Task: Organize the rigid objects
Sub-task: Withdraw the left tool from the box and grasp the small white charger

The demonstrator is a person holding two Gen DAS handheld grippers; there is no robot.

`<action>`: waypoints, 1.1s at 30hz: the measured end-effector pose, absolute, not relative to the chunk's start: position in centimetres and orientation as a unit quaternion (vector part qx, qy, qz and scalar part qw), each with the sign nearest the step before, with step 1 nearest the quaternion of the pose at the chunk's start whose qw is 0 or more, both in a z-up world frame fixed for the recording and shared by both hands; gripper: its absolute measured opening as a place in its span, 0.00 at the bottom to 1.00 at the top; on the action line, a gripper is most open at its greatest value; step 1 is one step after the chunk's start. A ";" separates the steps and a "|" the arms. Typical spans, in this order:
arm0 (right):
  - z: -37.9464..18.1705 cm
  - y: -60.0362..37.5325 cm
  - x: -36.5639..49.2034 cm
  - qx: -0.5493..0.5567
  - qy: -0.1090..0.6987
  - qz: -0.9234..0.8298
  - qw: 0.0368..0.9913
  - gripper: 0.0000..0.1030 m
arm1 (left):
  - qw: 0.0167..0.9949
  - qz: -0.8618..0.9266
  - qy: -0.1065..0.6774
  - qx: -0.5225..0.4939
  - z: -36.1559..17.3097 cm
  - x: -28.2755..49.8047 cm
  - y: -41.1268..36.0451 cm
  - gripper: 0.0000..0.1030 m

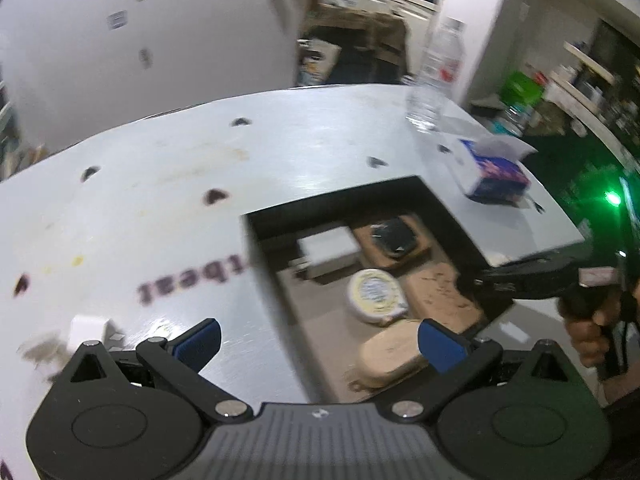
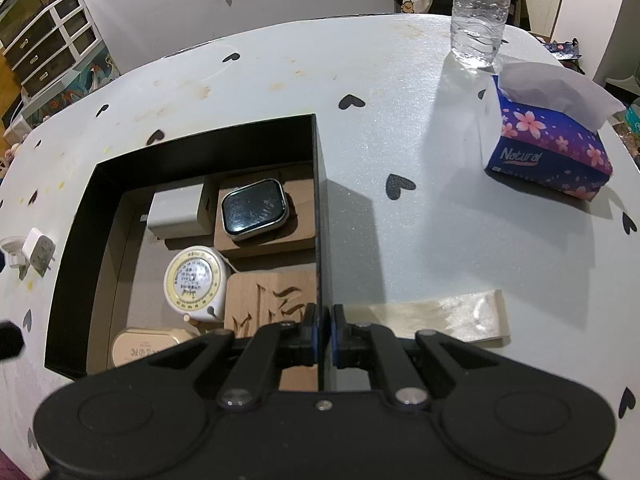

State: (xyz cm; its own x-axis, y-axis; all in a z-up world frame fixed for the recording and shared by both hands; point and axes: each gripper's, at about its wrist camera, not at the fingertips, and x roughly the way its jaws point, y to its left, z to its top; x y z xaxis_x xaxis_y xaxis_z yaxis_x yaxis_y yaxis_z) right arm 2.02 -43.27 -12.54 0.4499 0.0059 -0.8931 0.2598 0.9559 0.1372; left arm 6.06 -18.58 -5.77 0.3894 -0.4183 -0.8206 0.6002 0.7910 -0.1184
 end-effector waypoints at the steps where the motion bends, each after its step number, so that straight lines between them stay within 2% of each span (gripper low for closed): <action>1: -12.5 -43.3 2.0 0.128 0.519 -0.075 0.842 0.06 | 0.832 -0.297 0.459 0.094 -5.9 6.2 -17.9 1.00; 12: -12.6 -43.3 2.0 0.127 0.520 -0.075 0.841 0.06 | 0.872 -0.206 0.443 0.037 -8.2 9.4 -10.8 0.99; 13: -12.6 -43.3 2.0 0.127 0.520 -0.075 0.841 0.06 | 0.874 -0.202 0.440 0.043 -8.6 9.7 -10.4 0.97; 17: -12.6 -43.3 2.0 0.128 0.520 -0.076 0.841 0.06 | 0.877 -0.188 0.436 0.074 -10.1 11.5 -9.3 0.78; 20: -12.6 -43.4 2.0 0.129 0.520 -0.076 0.841 0.06 | 0.875 -0.177 0.439 0.104 -11.3 13.2 -8.8 0.74; 25: -12.6 -43.4 2.0 0.131 0.520 -0.078 0.840 0.06 | 0.867 -0.171 0.444 0.149 -12.4 15.0 -8.3 0.74; 30: -12.6 -43.5 2.0 0.133 0.520 -0.080 0.840 0.06 | 0.853 -0.179 0.458 0.178 -13.4 16.0 -8.2 0.66; 33: -12.6 -43.5 2.0 0.134 0.520 -0.081 0.840 0.06 | 0.849 -0.189 0.460 0.180 -13.7 15.9 -8.3 0.58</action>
State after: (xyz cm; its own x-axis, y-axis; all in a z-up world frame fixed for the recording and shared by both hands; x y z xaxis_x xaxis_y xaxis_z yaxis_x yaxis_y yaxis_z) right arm 1.97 -43.47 -12.59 0.4466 0.0033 -0.8947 0.2746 0.9512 0.1406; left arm 15.94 -8.26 -13.70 0.5045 -0.1552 -0.8493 0.4861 0.8641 0.1308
